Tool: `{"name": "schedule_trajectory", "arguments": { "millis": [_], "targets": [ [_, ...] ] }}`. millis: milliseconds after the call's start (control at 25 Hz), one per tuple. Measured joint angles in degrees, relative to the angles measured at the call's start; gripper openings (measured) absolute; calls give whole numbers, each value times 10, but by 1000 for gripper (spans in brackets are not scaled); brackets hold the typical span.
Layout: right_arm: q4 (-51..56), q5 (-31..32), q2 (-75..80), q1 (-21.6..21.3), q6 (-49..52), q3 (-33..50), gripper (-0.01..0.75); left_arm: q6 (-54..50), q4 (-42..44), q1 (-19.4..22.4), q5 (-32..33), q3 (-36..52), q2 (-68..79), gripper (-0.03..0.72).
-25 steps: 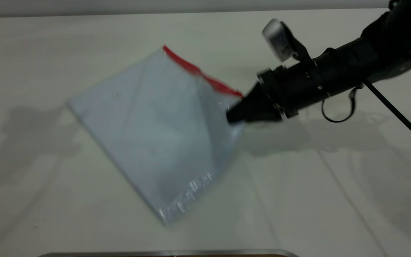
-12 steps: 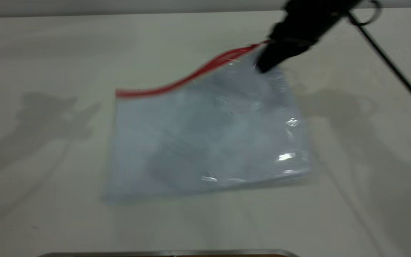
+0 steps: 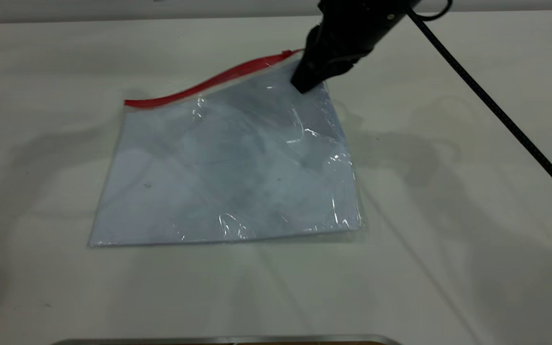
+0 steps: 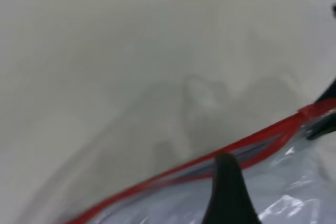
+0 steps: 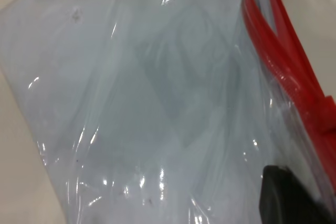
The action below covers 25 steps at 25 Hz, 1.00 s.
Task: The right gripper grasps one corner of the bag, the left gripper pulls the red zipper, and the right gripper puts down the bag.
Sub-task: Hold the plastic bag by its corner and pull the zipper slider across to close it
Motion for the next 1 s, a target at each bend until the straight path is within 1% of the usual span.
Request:
{"name": "schedule_trajectory", "arguments": {
  "millis": [200, 400, 600, 800, 1000],
  "targets": [
    [2, 10, 0, 10, -13, 0, 35, 1, 32, -39, 83, -99, 82, 564],
    [13, 6, 0, 23, -40, 0, 35, -9, 58, -71, 107, -155, 118, 564],
    [22, 5, 0, 24, -48, 0, 35, -40, 94, -76, 130, -179, 126, 564],
    [23, 4, 0, 24, -50, 0, 35, -53, 127, -76, 137, -181, 132, 564],
    [23, 4, 0, 24, -50, 0, 35, -54, 130, -76, 138, -184, 143, 526]
  ]
}}
